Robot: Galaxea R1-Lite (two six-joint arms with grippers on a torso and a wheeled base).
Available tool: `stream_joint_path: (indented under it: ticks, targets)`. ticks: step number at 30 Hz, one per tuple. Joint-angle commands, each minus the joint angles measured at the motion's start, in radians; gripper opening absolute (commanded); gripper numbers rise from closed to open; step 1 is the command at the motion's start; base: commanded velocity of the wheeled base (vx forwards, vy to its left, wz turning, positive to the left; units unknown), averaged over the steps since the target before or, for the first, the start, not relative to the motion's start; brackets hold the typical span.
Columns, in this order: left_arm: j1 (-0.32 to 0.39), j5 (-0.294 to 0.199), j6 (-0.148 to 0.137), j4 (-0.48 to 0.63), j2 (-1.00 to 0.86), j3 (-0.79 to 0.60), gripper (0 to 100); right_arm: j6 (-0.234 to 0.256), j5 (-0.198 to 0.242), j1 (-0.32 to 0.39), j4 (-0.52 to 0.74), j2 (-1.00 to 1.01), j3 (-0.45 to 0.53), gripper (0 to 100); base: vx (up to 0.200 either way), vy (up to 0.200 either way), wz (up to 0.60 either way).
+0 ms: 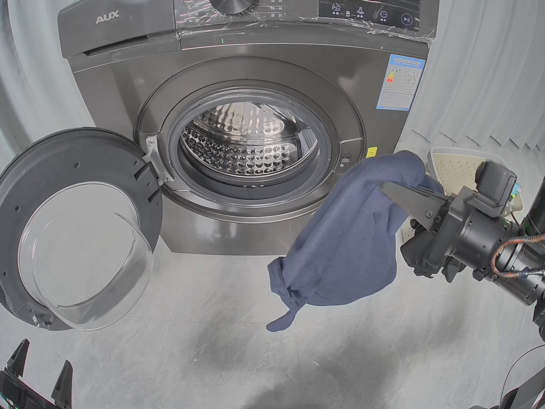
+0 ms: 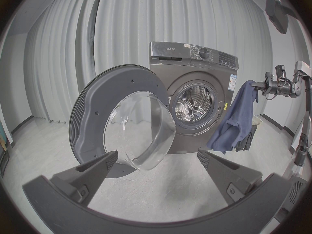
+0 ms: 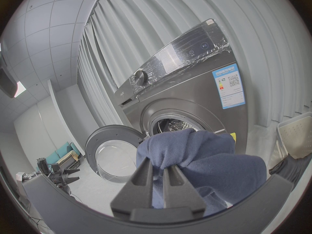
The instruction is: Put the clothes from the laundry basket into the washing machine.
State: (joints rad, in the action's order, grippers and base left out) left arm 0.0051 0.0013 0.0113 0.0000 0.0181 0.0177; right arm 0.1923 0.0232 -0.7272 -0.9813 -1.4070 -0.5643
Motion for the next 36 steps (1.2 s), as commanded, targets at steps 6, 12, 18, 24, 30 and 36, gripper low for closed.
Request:
stream_joint_path:
  ticks: [6, 12, 18, 24, 30, 36]
  targets:
    - [0.01, -0.086, 0.013, -0.071, 0.051, 0.143, 100, 0.002, -0.017, -0.035, -0.056, -0.135, -0.095, 0, 0.0, 0.0, 0.0]
    - [0.01, -0.273, 0.006, -0.077, 0.204, 0.151, 100, 0.004, -0.02, -0.047, -0.063, -0.19, -0.157, 0, 0.0, 0.0, 0.0]
    - [-0.005, -0.422, -0.024, -0.104, 0.401, 0.148, 100, 0.019, -0.022, -0.049, -0.094, -0.236, -0.209, 0, 0.0, 0.0, 0.0]
    - [-0.036, -0.514, -0.065, -0.19, 0.579, 0.154, 100, 0.018, -0.049, -0.049, -0.131, -0.262, -0.235, 0, 0.0, 0.0, 0.0]
    - [-0.093, -0.506, -0.065, -0.311, 0.749, 0.179, 100, 0.018, -0.049, -0.05, -0.132, -0.267, -0.238, 0, 0.0, 0.0, 0.0]
    - [-0.186, -0.5, -0.054, -0.353, 0.902, 0.231, 100, 0.021, -0.051, -0.044, -0.134, -0.291, -0.256, 0, 0.0, 0.0, 0.0]
